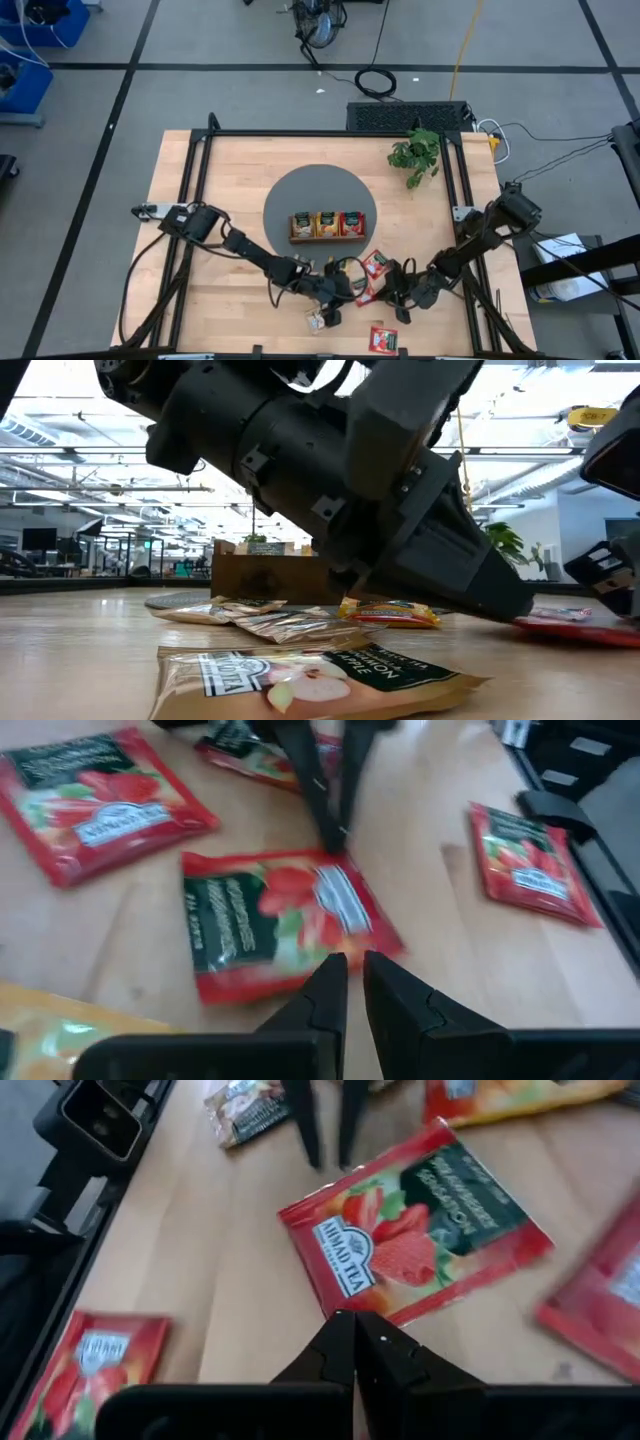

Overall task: Pick & Place Tea
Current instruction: Put the red tea bag into the right section of the wooden organizer

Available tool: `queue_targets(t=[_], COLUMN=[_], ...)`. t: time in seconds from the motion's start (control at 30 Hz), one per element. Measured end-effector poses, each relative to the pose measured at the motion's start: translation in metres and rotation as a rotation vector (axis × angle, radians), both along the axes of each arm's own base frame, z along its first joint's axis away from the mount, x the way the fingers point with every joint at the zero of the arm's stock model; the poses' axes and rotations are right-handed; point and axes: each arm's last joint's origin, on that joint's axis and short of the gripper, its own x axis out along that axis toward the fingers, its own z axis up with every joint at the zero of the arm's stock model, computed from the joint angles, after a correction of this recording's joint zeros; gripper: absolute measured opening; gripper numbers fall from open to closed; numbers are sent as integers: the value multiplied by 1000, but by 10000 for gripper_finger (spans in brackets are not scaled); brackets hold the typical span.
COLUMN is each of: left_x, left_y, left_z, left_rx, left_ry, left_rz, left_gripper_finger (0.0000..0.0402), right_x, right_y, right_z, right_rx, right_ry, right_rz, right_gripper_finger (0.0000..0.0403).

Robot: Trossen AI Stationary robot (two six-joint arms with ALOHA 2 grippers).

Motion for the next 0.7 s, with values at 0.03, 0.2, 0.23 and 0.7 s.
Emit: queue_targets(t=[0.03,0.2,0.23,0.7], left_x=[0,-1,-2,-5], left_y=[1,-2,-4,-15], left_z=[0,2,4,5], left_rx=[4,41,42,124], left_ry=[-1,-13,-18,23], left_rz=[4,-37,-45,-26], left_gripper_finger=[42,42,42,42], right_x=[4,15,16,18], right_y=[2,12,12,15], right_z=[-1,-2,-2,3], right_rx=[-7,-13,-9,-5], right_ry=[-2,2,1,-55], right_rz=[3,66,69,103], right_gripper_finger=[0,0,0,0])
